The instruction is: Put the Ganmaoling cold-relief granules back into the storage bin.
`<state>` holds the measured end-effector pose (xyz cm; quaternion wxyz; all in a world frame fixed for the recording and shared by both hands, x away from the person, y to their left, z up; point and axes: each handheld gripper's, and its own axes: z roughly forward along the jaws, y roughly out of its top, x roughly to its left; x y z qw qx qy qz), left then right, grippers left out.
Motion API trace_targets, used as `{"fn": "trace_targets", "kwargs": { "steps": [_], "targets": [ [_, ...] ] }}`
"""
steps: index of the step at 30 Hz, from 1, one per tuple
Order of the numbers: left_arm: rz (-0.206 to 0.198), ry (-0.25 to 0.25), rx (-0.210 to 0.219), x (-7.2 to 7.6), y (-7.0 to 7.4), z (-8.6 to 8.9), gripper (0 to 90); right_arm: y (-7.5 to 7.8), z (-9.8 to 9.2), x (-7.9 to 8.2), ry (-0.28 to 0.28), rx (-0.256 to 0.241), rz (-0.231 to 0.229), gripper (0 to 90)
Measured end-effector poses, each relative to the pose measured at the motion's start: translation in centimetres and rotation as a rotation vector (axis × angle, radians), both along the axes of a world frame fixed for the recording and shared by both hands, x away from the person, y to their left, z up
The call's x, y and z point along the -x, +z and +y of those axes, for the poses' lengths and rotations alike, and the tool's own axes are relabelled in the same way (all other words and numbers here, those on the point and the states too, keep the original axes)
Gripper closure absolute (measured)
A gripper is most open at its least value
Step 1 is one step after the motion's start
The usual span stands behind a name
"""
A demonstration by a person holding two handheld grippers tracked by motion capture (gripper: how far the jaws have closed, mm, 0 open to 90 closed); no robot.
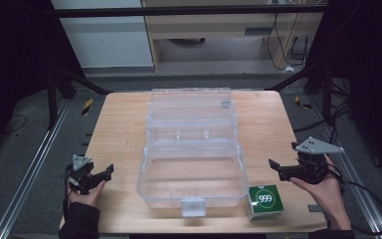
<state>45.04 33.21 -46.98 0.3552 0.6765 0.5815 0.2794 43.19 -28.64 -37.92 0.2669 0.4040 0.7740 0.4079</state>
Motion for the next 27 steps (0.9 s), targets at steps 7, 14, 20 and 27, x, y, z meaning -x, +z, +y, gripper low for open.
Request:
{"fn": "trace_targets", "kwargs": {
  "steps": [7, 14, 20, 27],
  "targets": [
    [0.0, -0.004, -0.003, 0.0, 0.0, -0.1, 22.5, 0.8, 1.3, 0.2, 0.104, 0.057, 0.042, 4.3],
    [0.007, -0.01, -0.008, -0.1, -0.1, -0.2, 22.6, 1.3, 2.4, 0.5, 0.207, 0.093, 0.081, 2.2],
    [0.007, -0.014, -0.009, -0.1, -0.1, -0.2, 22.7, 1.3, 2.9, 0.8, 0.264, 0.118, 0.118, 0.8],
    [0.009, -0.016, -0.015, -0.1, -0.1, -0.3, 22.8, 0.6, 3.7, 1.4, 0.356, 0.2, 0.177, 0.5]
  ]
}}
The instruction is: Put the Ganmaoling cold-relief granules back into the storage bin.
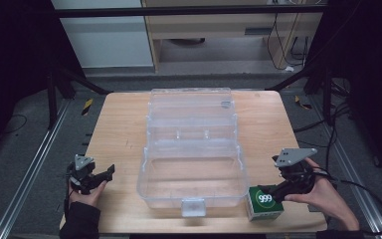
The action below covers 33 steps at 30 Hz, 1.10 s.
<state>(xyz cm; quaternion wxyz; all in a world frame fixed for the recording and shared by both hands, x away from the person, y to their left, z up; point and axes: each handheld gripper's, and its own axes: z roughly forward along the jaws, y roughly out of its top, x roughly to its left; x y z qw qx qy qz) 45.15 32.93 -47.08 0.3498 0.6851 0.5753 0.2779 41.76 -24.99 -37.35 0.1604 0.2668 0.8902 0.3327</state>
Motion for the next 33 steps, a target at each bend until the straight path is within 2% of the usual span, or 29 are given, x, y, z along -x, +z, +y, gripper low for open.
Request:
{"fn": "trace_targets", "kwargs": {
  "steps": [5, 8, 9, 15, 33],
  "targets": [
    [0.004, -0.006, -0.007, 0.0, 0.0, -0.1, 22.8, -0.5, 0.3, 0.3, 0.046, 0.055, 0.018, 0.6],
    [0.005, -0.007, -0.008, 0.0, 0.0, -0.1, 22.8, -0.7, 0.3, 0.5, 0.062, 0.068, 0.026, 0.7],
    [0.007, -0.005, -0.008, 0.0, -0.1, -0.1, 22.8, -0.9, 0.4, 0.7, 0.089, 0.088, 0.038, 0.9],
    [0.006, -0.008, -0.013, 0.0, -0.1, -0.1, 22.8, -1.4, 0.8, 1.1, 0.148, 0.139, 0.07, 0.9],
    [0.012, -0.01, -0.018, -0.1, -0.1, -0.2, 22.8, -3.1, 1.8, 1.3, 0.253, 0.256, 0.149, 0.5]
  ]
}}
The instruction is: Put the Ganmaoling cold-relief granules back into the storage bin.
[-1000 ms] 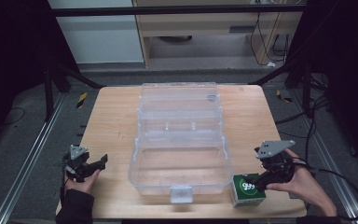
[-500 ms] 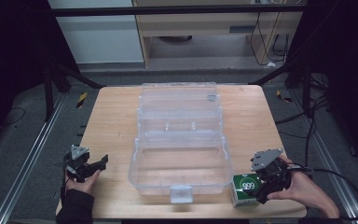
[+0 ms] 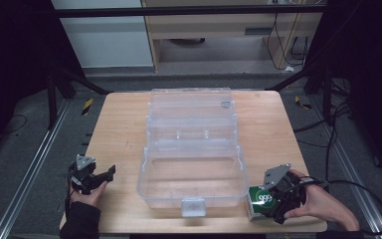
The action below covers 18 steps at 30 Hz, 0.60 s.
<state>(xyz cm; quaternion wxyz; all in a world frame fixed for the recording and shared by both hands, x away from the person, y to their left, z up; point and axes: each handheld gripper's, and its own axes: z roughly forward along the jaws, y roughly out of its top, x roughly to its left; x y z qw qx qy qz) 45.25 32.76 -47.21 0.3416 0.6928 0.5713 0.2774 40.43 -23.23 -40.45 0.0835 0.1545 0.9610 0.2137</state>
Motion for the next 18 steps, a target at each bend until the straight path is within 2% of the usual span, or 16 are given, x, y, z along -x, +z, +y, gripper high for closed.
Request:
{"fn": "trace_targets", "kwargs": {
  "steps": [6, 13, 18],
  "targets": [
    [0.001, -0.001, -0.002, 0.0, 0.0, 0.0, 22.8, -0.8, 0.4, -0.2, 0.034, 0.045, 0.018, 0.5],
    [0.001, -0.002, -0.003, 0.0, 0.0, 0.0, 22.8, -1.1, 0.7, -0.5, 0.06, 0.058, 0.018, 0.5],
    [0.003, -0.003, -0.004, -0.1, -0.1, 0.0, 22.9, -1.8, 0.9, -0.7, 0.074, 0.089, 0.04, 0.6]
  ]
}}
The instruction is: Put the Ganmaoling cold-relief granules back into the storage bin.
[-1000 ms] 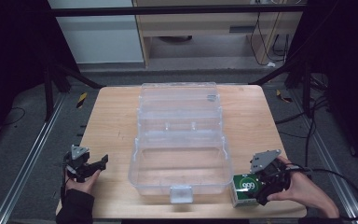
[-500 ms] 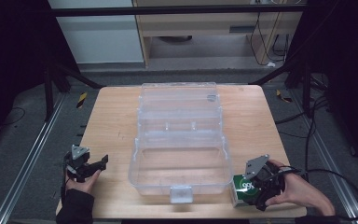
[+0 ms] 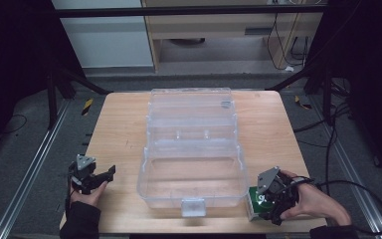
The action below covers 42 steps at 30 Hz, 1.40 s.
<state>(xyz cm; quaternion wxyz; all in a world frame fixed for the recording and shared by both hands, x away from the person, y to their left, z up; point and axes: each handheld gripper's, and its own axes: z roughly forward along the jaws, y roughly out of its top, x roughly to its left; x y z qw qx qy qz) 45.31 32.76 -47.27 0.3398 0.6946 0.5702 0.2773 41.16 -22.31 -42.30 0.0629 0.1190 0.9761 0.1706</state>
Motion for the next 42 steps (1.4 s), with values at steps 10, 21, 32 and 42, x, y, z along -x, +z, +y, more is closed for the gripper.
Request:
{"fn": "trace_targets", "kwargs": {
  "steps": [10, 21, 32, 42],
  "targets": [
    [0.002, -0.003, -0.006, 0.0, 0.0, 0.0, 23.0, -1.2, 0.0, -0.4, -0.005, 0.016, 0.025, 1.9],
    [0.005, -0.004, -0.007, -0.1, -0.1, -0.1, 23.0, -1.6, -0.1, -0.2, 0.005, 0.035, 0.024, 7.8],
    [0.005, -0.006, -0.006, -0.1, -0.1, -0.1, 23.0, -2.5, 0.2, -0.3, -0.017, 0.044, 0.04, 7.9],
    [0.004, -0.005, -0.008, -0.1, -0.1, -0.1, 23.1, -2.2, 0.0, -0.3, -0.062, 0.038, 0.064, 15.0]
  ]
}}
